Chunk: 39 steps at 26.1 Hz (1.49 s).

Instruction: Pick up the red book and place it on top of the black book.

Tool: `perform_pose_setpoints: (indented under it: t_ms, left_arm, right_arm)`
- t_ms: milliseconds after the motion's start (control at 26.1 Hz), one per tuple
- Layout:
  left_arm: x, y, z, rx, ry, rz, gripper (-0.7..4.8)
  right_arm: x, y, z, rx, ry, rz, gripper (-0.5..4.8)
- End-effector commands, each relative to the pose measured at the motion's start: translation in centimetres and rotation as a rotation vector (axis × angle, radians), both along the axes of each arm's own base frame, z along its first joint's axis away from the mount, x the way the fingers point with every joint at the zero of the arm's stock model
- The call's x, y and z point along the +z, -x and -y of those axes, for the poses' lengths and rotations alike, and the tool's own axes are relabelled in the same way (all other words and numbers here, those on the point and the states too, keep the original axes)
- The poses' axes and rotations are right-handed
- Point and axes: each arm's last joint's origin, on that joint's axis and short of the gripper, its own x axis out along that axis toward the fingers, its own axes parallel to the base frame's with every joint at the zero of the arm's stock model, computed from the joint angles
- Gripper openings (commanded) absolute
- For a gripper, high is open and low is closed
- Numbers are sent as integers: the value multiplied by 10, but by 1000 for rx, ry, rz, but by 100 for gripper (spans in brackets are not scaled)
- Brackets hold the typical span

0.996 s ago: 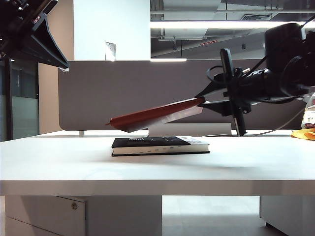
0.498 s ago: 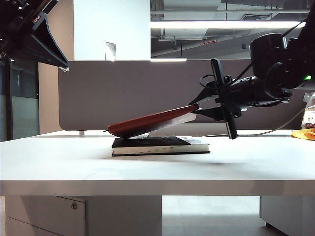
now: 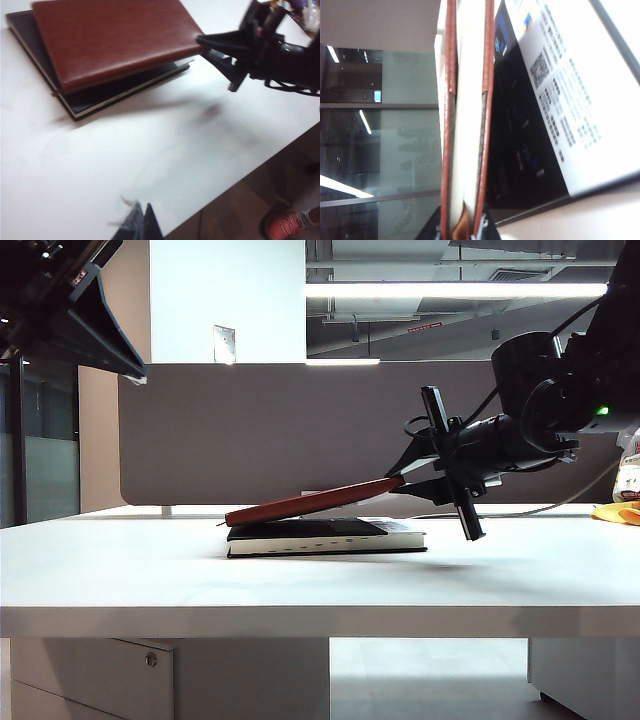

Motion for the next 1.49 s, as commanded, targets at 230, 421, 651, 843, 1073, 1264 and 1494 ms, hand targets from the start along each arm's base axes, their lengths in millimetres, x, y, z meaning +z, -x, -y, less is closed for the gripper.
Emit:
perform_pose_setpoints:
  t_ms: [230,421,651,843,1073,1264,1494]
  left_arm:
    - [2,0,3,-12,-5,17,-5]
    - [2,0,3,-12,-5,16,-5]
    - [2,0,3,-12,-5,17,-5]
    - [2,0,3,-13,-7,19,-5]
    - [2,0,3,-14,-7,19,-5]
    - [2,1,3,-14,-7,16,-5]
    - [2,1,3,-18,-12,21,-5]
  right_arm:
    - [5,-6,1,-1,-2,11,-1]
    - [4,-8,6,-13,-7,0,74]
    - [5,-8,6,-23,-7,-1,136]
    - [8,-10,5,-18,-29,-6,284]
    - [34,-22,1,26,-57,68,273]
    - [32,-24,0,50,-31,-16,270]
    - [28,-24,4,24,-4,-42,269]
